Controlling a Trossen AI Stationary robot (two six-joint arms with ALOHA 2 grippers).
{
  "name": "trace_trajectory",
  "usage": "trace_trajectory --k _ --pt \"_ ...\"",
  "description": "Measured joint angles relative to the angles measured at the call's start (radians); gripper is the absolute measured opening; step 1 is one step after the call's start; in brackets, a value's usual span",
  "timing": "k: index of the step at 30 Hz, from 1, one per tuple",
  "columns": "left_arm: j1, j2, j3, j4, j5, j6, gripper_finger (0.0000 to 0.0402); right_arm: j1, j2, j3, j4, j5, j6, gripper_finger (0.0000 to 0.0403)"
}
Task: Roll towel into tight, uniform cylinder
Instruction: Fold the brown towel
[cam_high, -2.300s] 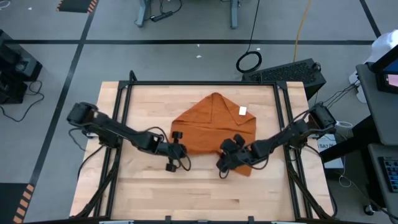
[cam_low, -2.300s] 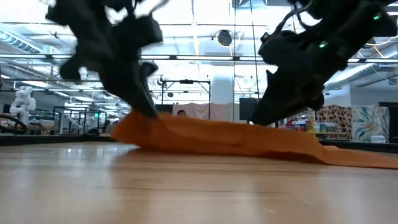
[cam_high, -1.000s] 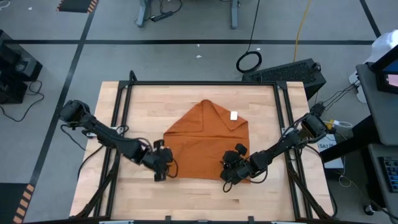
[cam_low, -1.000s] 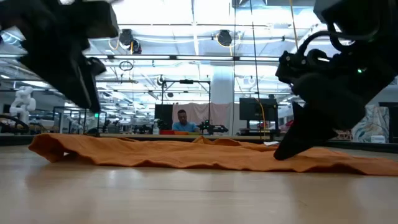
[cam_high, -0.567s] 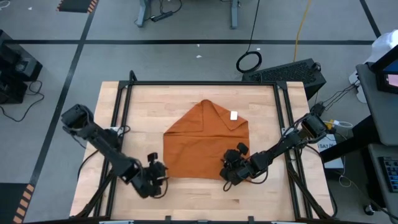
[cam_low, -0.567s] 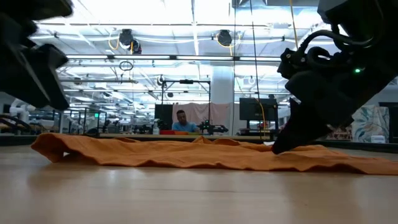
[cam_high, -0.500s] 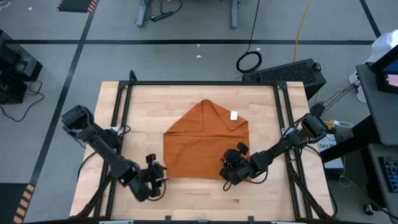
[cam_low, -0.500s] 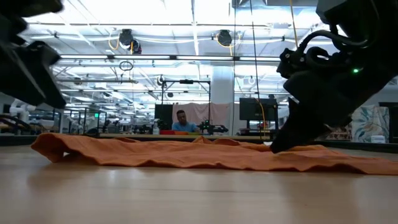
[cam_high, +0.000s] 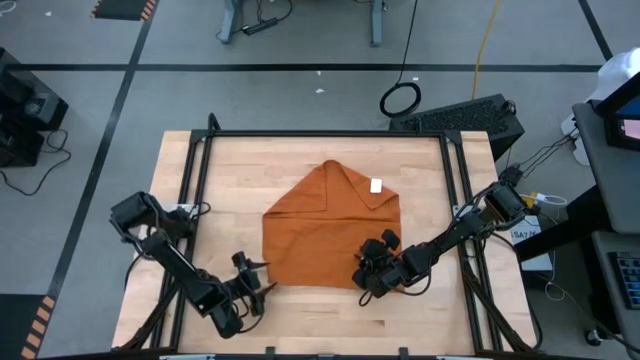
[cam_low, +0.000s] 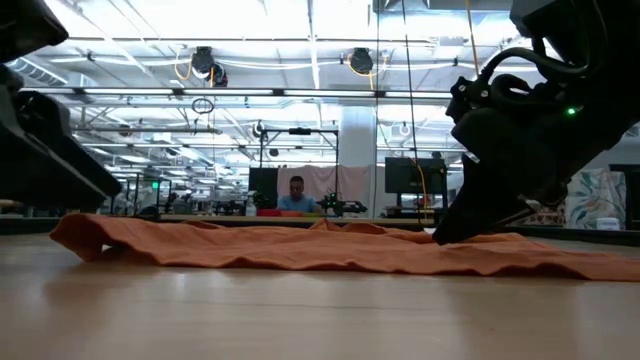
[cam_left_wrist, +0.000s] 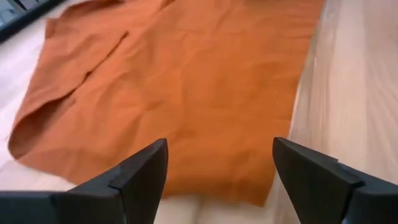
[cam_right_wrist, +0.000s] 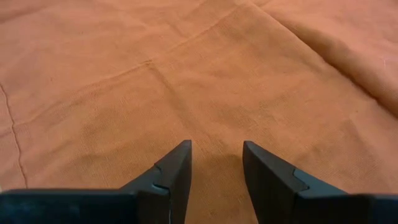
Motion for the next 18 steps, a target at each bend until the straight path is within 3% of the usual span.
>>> trace_trajectory --k 8,18 --pt "0.002 0.084 0.004 0.080 0.016 0.010 0.0295 0.000 0.000 0.000 0.000 0.000 -0.001 0.0135" --pt "0.001 0.073 0.016 -0.150 0.041 -0.016 0.0295 0.000 0.000 0.000 -0.001 0.000 -0.011 0.0135"
